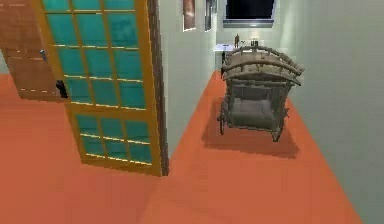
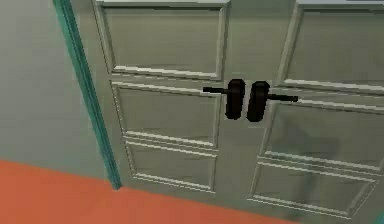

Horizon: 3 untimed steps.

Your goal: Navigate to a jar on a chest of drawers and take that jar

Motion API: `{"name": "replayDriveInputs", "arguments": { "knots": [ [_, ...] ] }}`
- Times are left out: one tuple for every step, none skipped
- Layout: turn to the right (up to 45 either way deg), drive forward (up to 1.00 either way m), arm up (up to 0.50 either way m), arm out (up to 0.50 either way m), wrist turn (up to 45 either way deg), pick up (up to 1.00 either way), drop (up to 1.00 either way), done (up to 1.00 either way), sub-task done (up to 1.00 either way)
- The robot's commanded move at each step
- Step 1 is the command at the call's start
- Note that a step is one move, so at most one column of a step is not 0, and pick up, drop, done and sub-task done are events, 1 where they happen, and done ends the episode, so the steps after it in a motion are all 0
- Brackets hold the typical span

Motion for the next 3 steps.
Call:
{"name": "replayDriveInputs", "arguments": {
  "knots": [
    [-30.0,0.00,0.00,0.00,0.0,0.00,0.00,0.00,0.00],
    [0.0,0.45,0.00,0.00,0.0,0.00,0.00,0.00,0.00],
    [-27.0,0.00,0.00,0.00,0.0,0.00,0.00,0.00,0.00]
  ]
}}
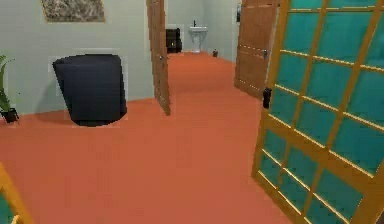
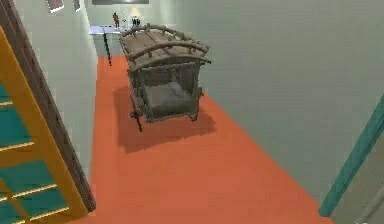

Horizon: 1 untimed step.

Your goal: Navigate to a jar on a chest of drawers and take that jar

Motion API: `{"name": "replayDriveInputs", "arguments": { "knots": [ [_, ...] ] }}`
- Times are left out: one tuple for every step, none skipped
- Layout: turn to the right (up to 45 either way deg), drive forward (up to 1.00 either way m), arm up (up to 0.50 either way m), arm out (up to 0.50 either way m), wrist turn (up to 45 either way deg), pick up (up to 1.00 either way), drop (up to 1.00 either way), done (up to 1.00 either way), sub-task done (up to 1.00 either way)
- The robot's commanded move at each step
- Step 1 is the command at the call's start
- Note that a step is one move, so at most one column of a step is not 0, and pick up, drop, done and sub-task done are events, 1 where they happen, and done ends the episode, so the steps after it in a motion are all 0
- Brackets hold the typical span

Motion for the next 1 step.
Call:
{"name": "replayDriveInputs", "arguments": {
  "knots": [
    [0.0,1.00,0.00,0.00,0.0,0.00,0.00,0.00,0.00]
  ]
}}
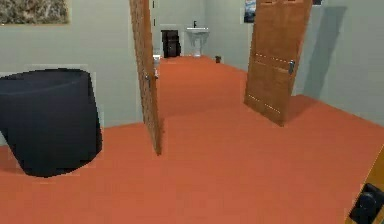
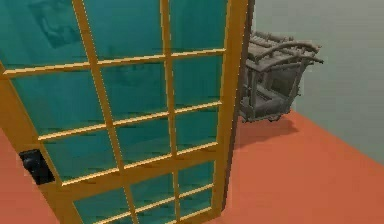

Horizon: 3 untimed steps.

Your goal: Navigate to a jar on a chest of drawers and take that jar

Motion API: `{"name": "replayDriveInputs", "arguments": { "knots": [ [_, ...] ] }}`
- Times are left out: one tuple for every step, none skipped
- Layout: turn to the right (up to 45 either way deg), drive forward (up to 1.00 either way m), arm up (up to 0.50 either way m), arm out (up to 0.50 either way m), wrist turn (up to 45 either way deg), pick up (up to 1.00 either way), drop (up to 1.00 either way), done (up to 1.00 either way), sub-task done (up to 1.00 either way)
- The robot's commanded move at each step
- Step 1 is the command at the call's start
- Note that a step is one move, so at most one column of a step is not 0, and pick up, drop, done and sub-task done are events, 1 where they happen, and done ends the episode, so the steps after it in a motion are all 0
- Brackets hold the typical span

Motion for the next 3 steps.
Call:
{"name": "replayDriveInputs", "arguments": {
  "knots": [
    [-6.0,0.00,0.00,0.00,0.0,0.00,0.00,0.00,0.00],
    [0.0,0.60,0.00,0.00,0.0,0.00,0.00,0.00,0.00],
    [27.0,0.00,0.00,0.00,0.0,0.00,0.00,0.00,0.00]
  ]
}}
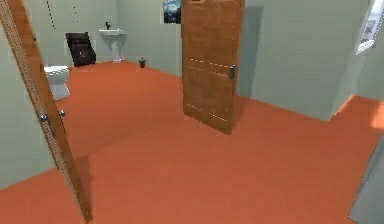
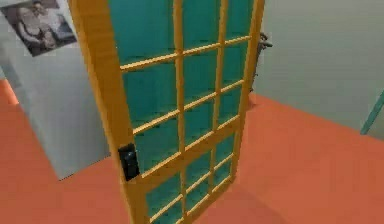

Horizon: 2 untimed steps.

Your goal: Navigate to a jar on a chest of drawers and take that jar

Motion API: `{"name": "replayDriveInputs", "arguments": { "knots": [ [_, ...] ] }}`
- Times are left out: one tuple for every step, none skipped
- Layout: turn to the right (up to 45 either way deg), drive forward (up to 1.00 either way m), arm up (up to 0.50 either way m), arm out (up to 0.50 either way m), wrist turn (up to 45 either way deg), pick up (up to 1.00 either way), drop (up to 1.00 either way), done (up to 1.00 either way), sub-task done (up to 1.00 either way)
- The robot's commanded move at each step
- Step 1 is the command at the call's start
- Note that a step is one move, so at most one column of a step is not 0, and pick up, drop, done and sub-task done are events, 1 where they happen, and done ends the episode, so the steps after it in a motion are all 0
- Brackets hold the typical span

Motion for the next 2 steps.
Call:
{"name": "replayDriveInputs", "arguments": {
  "knots": [
    [0.0,1.00,0.00,0.00,0.0,0.00,0.00,0.00,0.00],
    [9.0,0.00,0.00,0.00,0.0,0.00,0.00,0.00,0.00]
  ]
}}
